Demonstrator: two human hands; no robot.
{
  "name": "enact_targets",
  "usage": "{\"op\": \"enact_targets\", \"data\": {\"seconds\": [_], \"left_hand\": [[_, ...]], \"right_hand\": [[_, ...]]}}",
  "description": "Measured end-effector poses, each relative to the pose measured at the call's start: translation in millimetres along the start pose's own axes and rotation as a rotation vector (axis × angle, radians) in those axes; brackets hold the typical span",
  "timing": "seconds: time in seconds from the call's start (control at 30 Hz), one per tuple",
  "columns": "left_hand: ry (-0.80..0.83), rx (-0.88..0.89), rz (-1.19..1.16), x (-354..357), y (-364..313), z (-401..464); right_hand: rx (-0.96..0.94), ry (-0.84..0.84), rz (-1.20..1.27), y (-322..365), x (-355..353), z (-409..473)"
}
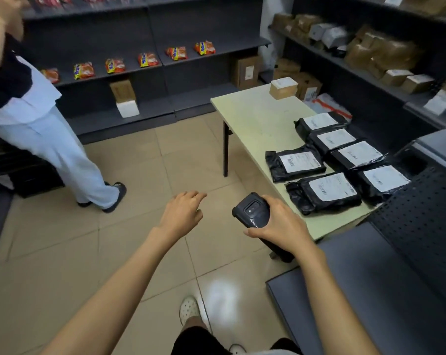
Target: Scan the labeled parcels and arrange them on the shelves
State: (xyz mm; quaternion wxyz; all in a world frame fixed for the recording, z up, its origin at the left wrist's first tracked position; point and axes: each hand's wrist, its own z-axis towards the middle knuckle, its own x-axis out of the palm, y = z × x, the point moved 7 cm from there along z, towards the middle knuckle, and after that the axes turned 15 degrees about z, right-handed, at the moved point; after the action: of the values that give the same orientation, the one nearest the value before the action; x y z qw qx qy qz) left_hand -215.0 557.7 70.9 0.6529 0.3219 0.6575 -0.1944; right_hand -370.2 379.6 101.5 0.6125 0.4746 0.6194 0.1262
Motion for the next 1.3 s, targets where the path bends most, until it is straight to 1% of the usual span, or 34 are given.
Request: {"op": "enact_targets", "data": {"seconds": [0.13, 0.3, 0.4, 0.5, 0.6, 0.77, 0.87, 1.03, 1.1, 1.17, 1.23, 1.3], "left_hand": [[-0.004, 0.077, -0.03, 8, 7, 90], [-0.01, 0.201, -0.058, 15, 28, 210], [-0.019, 0.293, -0.067, 12, 37, 277], [-0.005, 0.395, -0.058, 15, 31, 342], [0.051, 0.501, -0.077, 25, 4, 391], [0.12, 0.687, -0.092, 50, -69, 434], [0.123, 0.771, -0.108, 63, -112, 452], [0.182, 0.883, -0.131, 82, -186, 472], [0.186, 0.905, -0.13, 86, -213, 478], [0.248, 0.903, -0.119, 98, -235, 478], [0.327, 0.885, -0.117, 113, -252, 467], [0.362, 0.826, -0.15, 124, -263, 454]], "right_hand": [[0.069, -0.022, -0.019, -5, -7, 68], [0.159, -0.105, -0.014, 8, -25, 169], [0.225, -0.162, 0.031, 16, -36, 221], [0.305, -0.224, 0.081, 12, -44, 256], [0.427, -0.24, 0.111, -12, -47, 271], [0.648, -0.302, 0.113, -67, -61, 279], [0.726, -0.347, 0.121, -99, -73, 286], [0.839, -0.486, 0.201, -144, -101, 289], [0.873, -0.538, 0.233, -159, -110, 289], [0.918, -0.589, 0.255, -170, -115, 286], [0.962, -0.629, 0.273, -177, -115, 280], [0.997, -0.657, 0.293, -181, -111, 272]]}}
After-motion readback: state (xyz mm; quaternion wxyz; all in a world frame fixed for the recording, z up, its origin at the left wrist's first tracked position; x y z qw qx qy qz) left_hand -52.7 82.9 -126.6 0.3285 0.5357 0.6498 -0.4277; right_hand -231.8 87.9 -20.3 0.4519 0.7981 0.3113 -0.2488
